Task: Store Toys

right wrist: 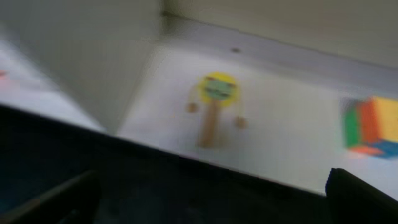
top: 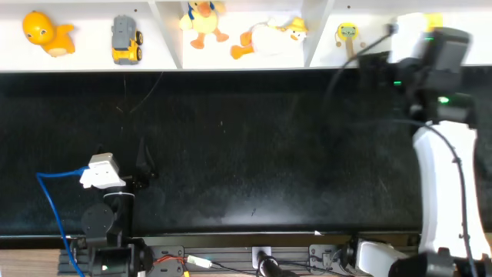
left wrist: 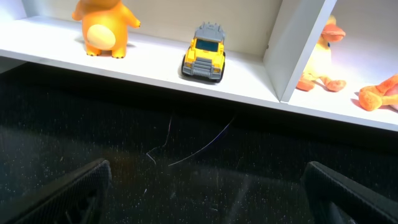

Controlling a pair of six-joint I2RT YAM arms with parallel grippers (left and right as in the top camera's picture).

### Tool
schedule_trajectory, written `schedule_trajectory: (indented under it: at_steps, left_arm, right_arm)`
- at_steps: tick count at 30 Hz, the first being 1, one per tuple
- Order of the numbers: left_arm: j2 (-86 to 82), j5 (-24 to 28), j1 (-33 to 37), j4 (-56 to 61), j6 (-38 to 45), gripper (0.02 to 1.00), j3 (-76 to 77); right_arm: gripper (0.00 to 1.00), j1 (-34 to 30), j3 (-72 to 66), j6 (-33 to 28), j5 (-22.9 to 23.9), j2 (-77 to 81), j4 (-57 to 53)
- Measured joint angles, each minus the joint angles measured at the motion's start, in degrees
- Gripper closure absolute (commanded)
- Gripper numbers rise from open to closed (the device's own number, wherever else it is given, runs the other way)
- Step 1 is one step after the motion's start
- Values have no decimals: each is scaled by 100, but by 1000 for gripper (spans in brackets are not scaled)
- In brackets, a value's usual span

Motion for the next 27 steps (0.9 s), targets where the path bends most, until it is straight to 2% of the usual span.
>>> schedule_trajectory:
  at_steps: [3, 7, 13, 27]
  left_arm:
    - [0, 0, 0, 2, 0, 20, 0]
    - [0, 0, 0, 0, 0, 20, 0]
    - [0, 0, 0, 2, 0, 23, 0]
    - [0, 0, 0, 0, 0, 23, 0]
  right_arm:
    - [5, 533, 0, 68, 17, -120, -225]
    - [5, 962, 0, 597, 63, -188, -260]
    - [5, 1016, 0, 1010, 111, -195, -278]
    - [5, 1016, -4, 1167, 149, -264, -439]
